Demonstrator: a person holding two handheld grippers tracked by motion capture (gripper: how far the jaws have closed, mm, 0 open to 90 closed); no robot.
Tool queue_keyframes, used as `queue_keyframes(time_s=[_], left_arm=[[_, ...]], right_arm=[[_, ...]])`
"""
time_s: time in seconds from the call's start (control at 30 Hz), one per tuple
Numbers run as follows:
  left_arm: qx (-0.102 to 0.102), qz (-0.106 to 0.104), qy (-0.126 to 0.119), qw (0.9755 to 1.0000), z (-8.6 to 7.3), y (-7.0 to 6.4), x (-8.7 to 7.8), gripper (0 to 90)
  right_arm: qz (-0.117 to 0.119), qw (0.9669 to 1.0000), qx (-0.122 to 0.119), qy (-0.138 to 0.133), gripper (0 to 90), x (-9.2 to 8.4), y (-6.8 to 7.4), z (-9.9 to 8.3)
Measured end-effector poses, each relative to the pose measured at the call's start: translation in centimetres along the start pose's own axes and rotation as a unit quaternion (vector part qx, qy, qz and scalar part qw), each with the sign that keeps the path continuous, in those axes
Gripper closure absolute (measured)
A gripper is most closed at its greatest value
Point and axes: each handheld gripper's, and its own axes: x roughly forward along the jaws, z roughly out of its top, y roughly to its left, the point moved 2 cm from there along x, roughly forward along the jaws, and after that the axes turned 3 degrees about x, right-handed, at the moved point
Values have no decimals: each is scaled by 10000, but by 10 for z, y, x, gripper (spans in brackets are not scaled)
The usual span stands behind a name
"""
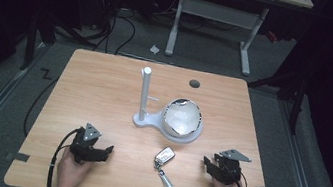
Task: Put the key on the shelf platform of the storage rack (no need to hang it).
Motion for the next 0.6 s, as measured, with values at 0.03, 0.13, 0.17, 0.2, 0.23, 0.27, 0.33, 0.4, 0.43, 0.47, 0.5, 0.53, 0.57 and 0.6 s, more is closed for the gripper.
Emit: queue_keyframes(time_s=[0.03,0.13,0.17,0.2,0.23,0.27,0.33,0.4,0.43,0.47,0.5,0.53,0.57,0.6], left_arm=[[1,0,1,10000,0,0,0,184],[1,0,1,10000,0,0,0,184],[1,0,2,10000,0,0,0,184],[1,1,0,10000,0,0,0,184],[6,4,9,10000,0,0,0,184],[8,4,9,10000,0,0,0,184],[6,4,6,10000,0,0,0,184],[6,5,6,10000,0,0,0,184],[8,4,7,10000,0,0,0,184],[7,4,6,10000,0,0,0,184],[5,4,6,10000,0,0,0,184],[8,4,6,10000,0,0,0,184],[8,4,6,10000,0,0,0,184],[7,5,7,10000,0,0,0,184]], right_arm=[[44,10000,-23,-9,531,-1,1,0],[190,9998,-79,-24,541,-4,7,0],[299,9994,-135,-89,547,-7,12,2],[299,9994,-135,-89,547,-7,12,2],[311,9992,-187,-137,547,-9,15,2],[381,9989,-229,-144,547,-10,18,3],[432,9985,-319,-124,560,-9,23,3],[447,9980,-427,-130,572,-9,27,3],[491,9978,-422,-125,577,-9,29,3],[547,9974,-450,-127,582,-8,31,3],[575,9973,-440,-120,588,-8,33,3],[689,9962,-519,-104,596,-8,39,2],[689,9962,-519,-104,596,-8,39,2],[768,9952,-593,-92,607,-9,45,2]])
